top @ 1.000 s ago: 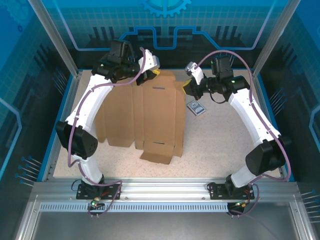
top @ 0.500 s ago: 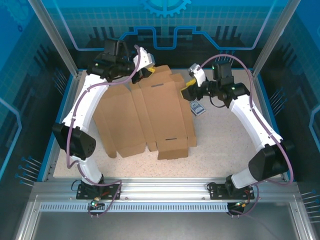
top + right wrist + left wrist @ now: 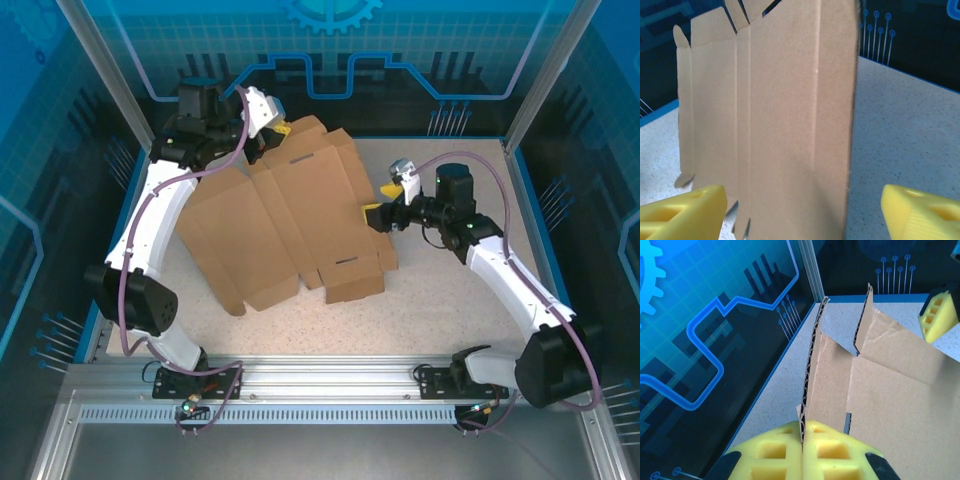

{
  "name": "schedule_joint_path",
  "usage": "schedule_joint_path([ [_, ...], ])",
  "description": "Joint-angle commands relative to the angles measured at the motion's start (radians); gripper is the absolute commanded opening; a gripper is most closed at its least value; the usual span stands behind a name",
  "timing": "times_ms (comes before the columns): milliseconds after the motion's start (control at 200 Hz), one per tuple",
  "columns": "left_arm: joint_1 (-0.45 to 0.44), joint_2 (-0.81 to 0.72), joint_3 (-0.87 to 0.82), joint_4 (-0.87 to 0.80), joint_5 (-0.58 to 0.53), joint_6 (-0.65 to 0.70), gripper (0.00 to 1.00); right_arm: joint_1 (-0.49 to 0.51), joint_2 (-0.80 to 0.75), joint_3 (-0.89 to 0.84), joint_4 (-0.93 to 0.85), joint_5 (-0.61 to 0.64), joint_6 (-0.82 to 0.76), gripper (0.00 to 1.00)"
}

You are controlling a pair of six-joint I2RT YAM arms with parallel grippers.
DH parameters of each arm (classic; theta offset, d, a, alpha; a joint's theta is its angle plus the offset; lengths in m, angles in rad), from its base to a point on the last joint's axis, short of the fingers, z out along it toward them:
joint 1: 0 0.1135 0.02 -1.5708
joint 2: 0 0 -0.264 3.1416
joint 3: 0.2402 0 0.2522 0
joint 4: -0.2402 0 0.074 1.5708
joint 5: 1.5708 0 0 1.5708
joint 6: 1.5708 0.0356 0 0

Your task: Fold the paper box

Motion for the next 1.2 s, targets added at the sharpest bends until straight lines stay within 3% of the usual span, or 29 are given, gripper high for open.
schedule_joint_path([
  [0,0.003,-0.028,-0.016,0.059,0.056,-0.047,0.00,0.021,0.036,-0.005,0.163,-0.046,0.053,0.81],
  [195,0.003,-0.031,-0.016,0.059,0.058,-0.049,0.00,0.013,0.079,0.017,0.193,-0.036,0.043,0.76],
  [410,0.003,-0.027,-0.017,0.060,0.057,-0.047,0.00,-0.022,0.088,-0.008,0.258,-0.091,0.045,0.45],
  [685,0.003,-0.023,-0.016,0.064,0.053,-0.053,0.00,-0.034,0.108,-0.018,0.280,-0.118,0.049,0.17],
  [1196,0.004,-0.027,-0.014,0.069,0.046,-0.061,0.00,-0.056,0.117,-0.045,0.306,-0.099,0.050,0.22],
])
